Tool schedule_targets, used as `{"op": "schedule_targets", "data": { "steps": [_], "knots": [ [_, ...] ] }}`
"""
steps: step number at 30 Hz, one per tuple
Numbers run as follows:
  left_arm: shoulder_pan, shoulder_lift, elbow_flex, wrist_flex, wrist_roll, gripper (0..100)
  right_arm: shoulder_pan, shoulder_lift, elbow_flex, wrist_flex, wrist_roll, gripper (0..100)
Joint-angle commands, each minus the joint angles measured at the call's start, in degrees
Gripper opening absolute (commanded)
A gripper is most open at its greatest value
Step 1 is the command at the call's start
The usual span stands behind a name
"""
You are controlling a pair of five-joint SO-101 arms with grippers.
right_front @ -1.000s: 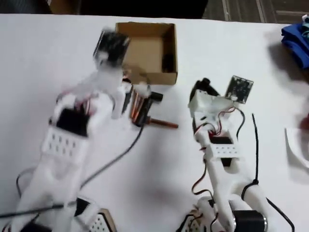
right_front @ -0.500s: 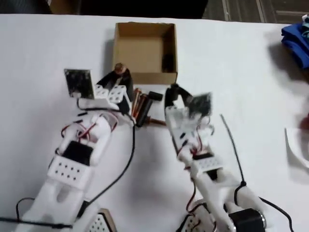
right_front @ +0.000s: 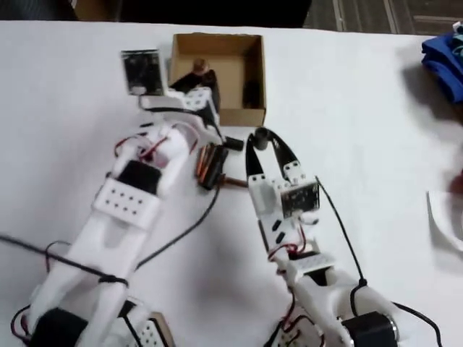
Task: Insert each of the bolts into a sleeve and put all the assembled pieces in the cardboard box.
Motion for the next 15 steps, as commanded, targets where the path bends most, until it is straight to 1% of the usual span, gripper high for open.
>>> {"op": "schedule_targets", "data": {
  "steps": [1,3,6,9,11,14,15],
  "knots": [
    [4.9,0.1,-4.8,-1.7,-5.8,2,-0.5,-1.7,1.8,-5.3,0.4,2.0],
    [7.1,0.1,-4.5,-1.8,-9.2,2,-0.3,-1.7,2.6,-5.6,0.2,2.0],
    [9.0,0.0,-3.8,-3.8,-12.2,2,-0.1,-1.5,2.7,-5.0,-0.2,2.0],
    [9.0,-2.0,-2.9,-4.6,-12.5,2,0.7,1.7,1.1,-2.1,-5.8,2.0],
    [9.0,-4.8,-0.3,-4.7,-12.7,2,2.7,5.6,-2.0,-0.7,-8.8,2.0],
    [9.0,-10.1,5.4,-5.2,-12.5,2,5.6,12.9,-7.1,-1.3,-9.1,2.0],
    [8.8,-11.3,7.2,-6.3,-12.7,2,5.8,15.3,-7.8,-3.0,-8.9,2.0]
  ]
}}
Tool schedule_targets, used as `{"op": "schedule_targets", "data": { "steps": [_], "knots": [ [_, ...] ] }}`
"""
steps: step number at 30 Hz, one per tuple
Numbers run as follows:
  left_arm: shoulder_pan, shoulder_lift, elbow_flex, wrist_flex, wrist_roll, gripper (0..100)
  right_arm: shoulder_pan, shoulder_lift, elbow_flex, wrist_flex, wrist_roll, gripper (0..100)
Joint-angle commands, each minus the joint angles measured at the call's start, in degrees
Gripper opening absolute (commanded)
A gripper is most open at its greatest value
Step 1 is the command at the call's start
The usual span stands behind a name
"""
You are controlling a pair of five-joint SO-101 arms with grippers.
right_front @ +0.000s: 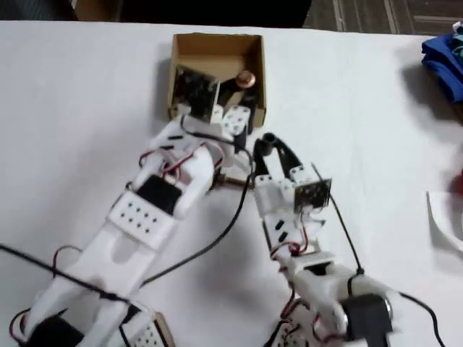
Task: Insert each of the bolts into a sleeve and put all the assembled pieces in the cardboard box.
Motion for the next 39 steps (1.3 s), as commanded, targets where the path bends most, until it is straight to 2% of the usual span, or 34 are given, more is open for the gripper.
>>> {"op": "schedule_targets", "data": {
  "steps": [1,4,10,20,24,28,32,34,39],
  "knots": [
    [0.2,-6.8,4.1,-4.7,-0.6,2,1.8,7.4,-4.6,-5.0,-0.7,2.0],
    [-0.7,-6.9,7.7,-12.3,-0.4,2,-0.7,13.6,-3.9,-15.7,0.4,1.9],
    [-1.1,-3.9,13.6,-28.9,-0.7,2,-4.0,24.7,-4.0,-30.5,8.2,1.9],
    [1.2,1.7,9.8,-20.1,-3.3,2,-4.1,28.7,-6.2,-32.6,8.0,1.9],
    [1.3,1.7,8.0,-19.8,-3.1,2,-4.2,28.7,-6.2,-32.6,7.8,1.9],
    [2.5,1.2,7.5,-19.4,-3.1,2,-3.8,28.6,-6.4,-31.3,2.6,1.9],
    [2.9,1.7,8.3,-19.6,-3.0,2,-3.7,28.6,-8.0,-28.3,2.7,1.9],
    [3.3,1.3,10.0,-20.8,-3.0,2,-3.7,28.6,-8.2,-27.3,2.7,1.9],
    [3.5,1.3,14.9,-33.0,-0.9,3,-3.7,28.6,-8.3,-26.9,2.6,1.9]
  ]
}}
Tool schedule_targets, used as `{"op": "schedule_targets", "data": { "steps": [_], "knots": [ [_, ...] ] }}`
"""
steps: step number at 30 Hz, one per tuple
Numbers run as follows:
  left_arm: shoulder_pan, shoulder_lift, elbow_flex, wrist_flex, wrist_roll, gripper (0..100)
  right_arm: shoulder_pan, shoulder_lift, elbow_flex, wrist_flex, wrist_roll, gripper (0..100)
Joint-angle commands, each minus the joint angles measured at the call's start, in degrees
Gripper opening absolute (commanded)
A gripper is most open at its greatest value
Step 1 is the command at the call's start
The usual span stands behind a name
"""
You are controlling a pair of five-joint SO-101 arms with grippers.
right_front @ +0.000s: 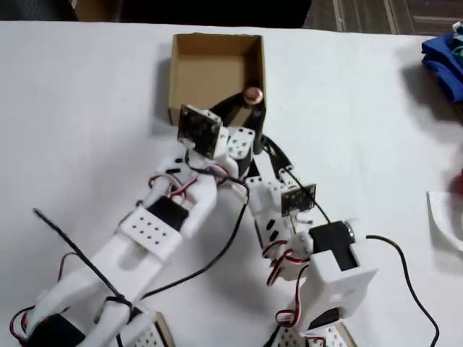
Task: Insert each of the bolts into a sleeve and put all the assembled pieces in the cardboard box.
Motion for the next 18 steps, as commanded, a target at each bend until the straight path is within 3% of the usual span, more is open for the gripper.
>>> {"op": "schedule_targets", "data": {
  "steps": [1,12,18],
  "knots": [
    [0.8,-0.4,1.8,-8.0,1.9,3,-0.1,-0.2,-1.6,0.1,-0.4,1.9],
    [0.6,-0.3,-6.1,10.8,2.4,3,0.0,0.1,-2.5,0.2,-0.4,1.9],
    [-0.4,-0.1,-12.8,16.6,2.0,3,10.0,-0.1,-6.2,0.3,-0.4,1.9]
  ]
}}
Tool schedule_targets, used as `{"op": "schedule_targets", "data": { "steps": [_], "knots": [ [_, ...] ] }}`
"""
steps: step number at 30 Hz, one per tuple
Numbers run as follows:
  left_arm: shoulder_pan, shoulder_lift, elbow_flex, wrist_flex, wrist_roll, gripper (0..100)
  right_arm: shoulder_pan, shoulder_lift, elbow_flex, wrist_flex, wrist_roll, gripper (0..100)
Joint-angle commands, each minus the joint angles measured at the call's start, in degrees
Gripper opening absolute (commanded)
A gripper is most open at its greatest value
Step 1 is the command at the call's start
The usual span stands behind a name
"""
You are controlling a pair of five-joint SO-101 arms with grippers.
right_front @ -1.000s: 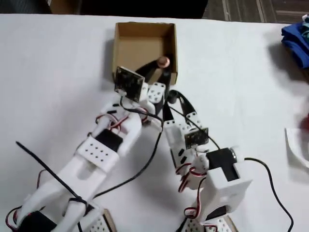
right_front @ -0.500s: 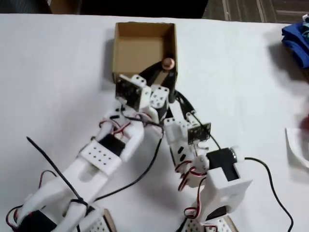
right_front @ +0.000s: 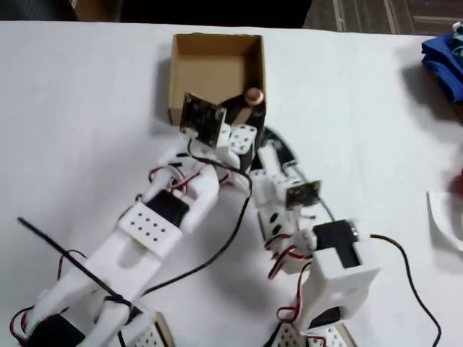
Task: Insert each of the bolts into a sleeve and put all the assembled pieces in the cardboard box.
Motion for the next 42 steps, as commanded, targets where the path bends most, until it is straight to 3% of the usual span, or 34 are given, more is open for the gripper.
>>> {"op": "schedule_targets", "data": {
  "steps": [1,6,12,23,30,42],
  "knots": [
    [-1.1,-0.2,-5.2,2.3,0.4,3,6.2,-0.6,-3.3,0.2,-0.4,1.9],
    [-3.3,-0.3,-4.9,2.5,0.5,3,9.5,-0.6,-9.4,0.2,8.1,1.9],
    [-3.9,-0.3,-4.9,2.5,0.5,3,9.7,-0.6,-11.9,7.3,6.4,1.9],
    [-2.2,-0.3,-5.5,2.2,0.5,3,10.4,-0.6,-12.1,9.7,2.6,1.9],
    [-1.0,0.0,-8.4,2.5,0.2,3,4.9,-3.5,-7.0,9.4,2.9,1.9],
    [3.3,14.4,-19.7,2.5,0.5,3,4.7,-5.6,-6.0,9.9,2.9,1.9]
  ]
}}
